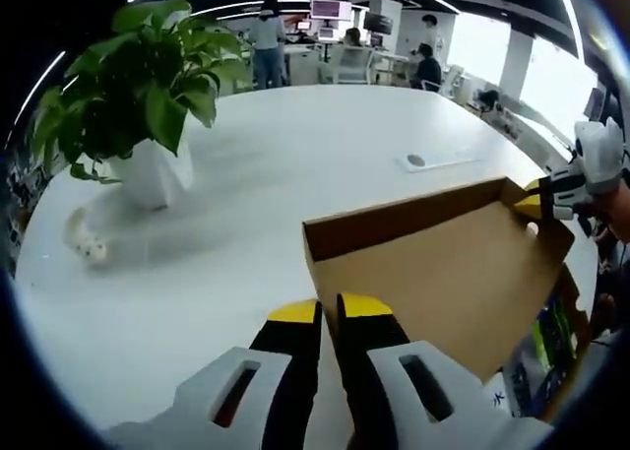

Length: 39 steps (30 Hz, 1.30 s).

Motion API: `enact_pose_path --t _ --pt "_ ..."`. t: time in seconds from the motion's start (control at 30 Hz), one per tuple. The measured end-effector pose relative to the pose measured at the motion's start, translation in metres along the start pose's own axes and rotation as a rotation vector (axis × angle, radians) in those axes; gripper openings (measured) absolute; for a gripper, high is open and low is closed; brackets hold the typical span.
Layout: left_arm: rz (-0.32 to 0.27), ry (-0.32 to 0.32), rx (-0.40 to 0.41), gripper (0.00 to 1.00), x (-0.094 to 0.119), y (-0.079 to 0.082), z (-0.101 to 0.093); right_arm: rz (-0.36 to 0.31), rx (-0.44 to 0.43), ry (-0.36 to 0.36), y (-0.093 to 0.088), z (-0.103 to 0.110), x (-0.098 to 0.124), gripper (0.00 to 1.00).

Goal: Operate the shoe box by opening the lid, removing the specified soft item, and placing it in the target area until the item is outside and the box remains undamaged.

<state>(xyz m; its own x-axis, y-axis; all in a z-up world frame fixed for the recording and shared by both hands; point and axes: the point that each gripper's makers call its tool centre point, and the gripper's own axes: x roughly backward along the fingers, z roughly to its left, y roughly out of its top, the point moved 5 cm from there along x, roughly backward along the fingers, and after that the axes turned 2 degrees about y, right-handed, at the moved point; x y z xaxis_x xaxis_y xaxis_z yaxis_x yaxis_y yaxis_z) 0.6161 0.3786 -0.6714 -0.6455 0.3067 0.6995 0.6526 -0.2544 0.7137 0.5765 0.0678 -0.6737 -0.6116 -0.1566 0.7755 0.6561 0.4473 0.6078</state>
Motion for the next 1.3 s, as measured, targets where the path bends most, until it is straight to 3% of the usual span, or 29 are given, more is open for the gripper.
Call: enact_pose_path --t 0.77,1.3 --pt "0.101 0.002 0.018 0.05 -0.016 -0.01 0.001 0.11 0.048 0.055 -0.011 0.005 -0.014 0.04" --pt "0.145 -0.002 0.015 0.06 -0.02 -0.014 0.0 0.142 -0.006 0.095 -0.014 -0.001 -0.026 0.04"
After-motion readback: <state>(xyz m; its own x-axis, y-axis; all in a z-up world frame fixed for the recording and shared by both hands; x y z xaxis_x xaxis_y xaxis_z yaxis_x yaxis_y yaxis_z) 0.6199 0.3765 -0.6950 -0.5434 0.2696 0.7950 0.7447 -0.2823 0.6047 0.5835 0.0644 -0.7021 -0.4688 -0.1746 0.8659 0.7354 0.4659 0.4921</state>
